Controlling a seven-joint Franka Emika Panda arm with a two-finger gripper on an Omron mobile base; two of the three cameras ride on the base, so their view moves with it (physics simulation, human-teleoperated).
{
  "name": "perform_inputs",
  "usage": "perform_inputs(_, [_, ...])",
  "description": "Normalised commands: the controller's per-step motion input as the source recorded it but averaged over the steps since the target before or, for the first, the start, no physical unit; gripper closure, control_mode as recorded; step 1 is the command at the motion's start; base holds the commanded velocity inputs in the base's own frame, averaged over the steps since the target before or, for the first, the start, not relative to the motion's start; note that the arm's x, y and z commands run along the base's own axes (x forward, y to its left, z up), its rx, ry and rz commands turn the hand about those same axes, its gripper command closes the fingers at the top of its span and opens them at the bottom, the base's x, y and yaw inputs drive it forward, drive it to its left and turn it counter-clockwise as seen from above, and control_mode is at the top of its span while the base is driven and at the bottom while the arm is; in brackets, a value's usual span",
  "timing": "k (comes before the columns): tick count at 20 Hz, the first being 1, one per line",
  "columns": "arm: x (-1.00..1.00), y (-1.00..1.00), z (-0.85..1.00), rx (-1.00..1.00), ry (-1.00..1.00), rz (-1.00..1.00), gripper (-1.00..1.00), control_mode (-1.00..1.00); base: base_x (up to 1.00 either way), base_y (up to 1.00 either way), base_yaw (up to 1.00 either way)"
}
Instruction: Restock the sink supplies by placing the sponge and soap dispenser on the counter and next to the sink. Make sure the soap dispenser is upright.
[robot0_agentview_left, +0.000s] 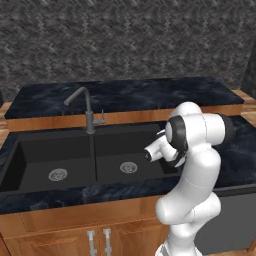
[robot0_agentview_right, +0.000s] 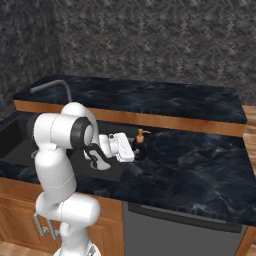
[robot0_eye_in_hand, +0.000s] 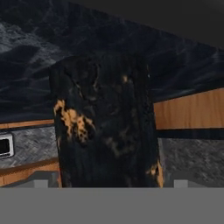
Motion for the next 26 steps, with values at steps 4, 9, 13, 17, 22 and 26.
perform_inputs(4, [0.0, -0.04, -0.04, 0.0, 0.0, 0.0, -1.0, -1.0, 0.0, 0.0, 0.0])
perform_inputs(9, [-0.13, -0.06, 0.07, 0.0, -0.02, 0.0, -1.0, -1.0, 0.0, 0.0, 0.0])
perform_inputs(13, [-0.33, 0.0, 0.62, 0.0, -0.05, 0.0, -1.0, -1.0, 0.0, 0.0, 0.0])
perform_inputs(17, [-0.24, 0.03, 0.69, 0.0, -0.01, 0.0, -1.0, -1.0, 0.0, 0.0, 0.0])
perform_inputs(22, [-0.33, 0.12, 0.67, 0.01, -0.01, 0.0, -1.0, -1.0, 0.0, 0.0, 0.0])
perform_inputs(26, [-0.56, 0.16, 0.7, 0.13, -0.15, 0.0, -1.0, -1.0, 0.0, 0.0, 0.0])
